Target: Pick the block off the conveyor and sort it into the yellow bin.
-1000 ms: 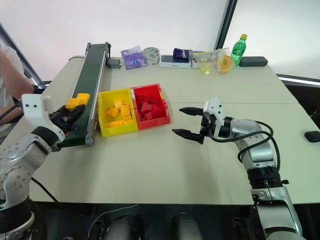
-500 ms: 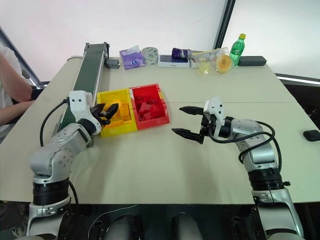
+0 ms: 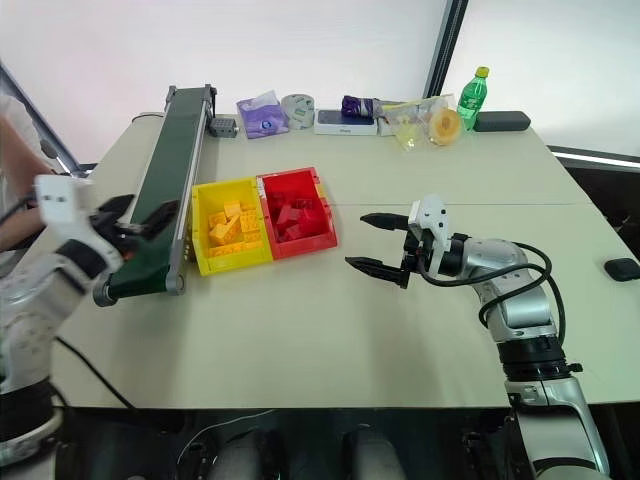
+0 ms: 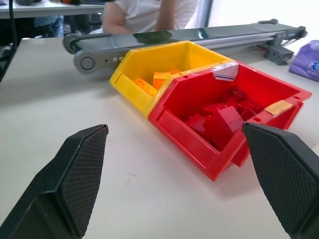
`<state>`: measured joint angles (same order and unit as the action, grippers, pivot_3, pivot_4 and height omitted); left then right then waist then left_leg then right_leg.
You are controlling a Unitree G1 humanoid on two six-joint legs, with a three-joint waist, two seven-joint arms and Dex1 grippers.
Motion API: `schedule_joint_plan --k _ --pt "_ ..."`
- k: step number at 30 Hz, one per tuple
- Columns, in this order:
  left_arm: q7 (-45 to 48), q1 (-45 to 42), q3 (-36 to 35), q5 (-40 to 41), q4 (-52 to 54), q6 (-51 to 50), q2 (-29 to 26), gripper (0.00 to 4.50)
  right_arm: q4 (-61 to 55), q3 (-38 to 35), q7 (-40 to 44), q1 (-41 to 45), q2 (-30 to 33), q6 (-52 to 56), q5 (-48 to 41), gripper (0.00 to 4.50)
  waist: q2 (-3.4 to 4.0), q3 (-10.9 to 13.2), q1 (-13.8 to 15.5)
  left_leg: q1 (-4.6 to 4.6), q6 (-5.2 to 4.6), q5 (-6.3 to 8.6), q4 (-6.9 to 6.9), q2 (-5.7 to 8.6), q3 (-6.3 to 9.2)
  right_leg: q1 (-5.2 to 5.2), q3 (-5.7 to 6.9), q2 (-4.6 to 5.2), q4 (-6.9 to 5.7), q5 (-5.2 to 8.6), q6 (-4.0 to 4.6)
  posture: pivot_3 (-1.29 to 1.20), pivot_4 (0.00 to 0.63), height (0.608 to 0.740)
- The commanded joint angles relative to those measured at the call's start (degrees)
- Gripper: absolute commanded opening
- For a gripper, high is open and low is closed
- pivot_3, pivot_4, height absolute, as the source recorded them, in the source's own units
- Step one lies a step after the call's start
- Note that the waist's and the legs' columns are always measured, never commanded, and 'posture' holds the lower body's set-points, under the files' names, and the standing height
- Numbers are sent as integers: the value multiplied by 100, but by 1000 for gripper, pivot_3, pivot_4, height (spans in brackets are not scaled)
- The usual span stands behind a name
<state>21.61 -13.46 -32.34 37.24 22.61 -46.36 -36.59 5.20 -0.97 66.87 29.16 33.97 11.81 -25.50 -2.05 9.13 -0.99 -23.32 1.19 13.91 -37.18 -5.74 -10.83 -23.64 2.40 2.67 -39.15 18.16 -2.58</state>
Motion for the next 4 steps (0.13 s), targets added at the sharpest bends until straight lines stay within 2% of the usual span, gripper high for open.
schedule_joint_plan --k 1,4 --pt "621 486 -549 136 -33 310 -355 4482 6 -119 88 166 60 -117 -39 4500 0 0 19 0 0 0 0 0 0 0 0 2 0 0 0 0 150 740" --pt "1347 1134 -864 -38 -267 994 -535 4482 89 -114 146 218 73 -137 -27 4500 0 0 5 0 -1 1 0 2 0 -1 0 6 0 1 1 0 150 740"
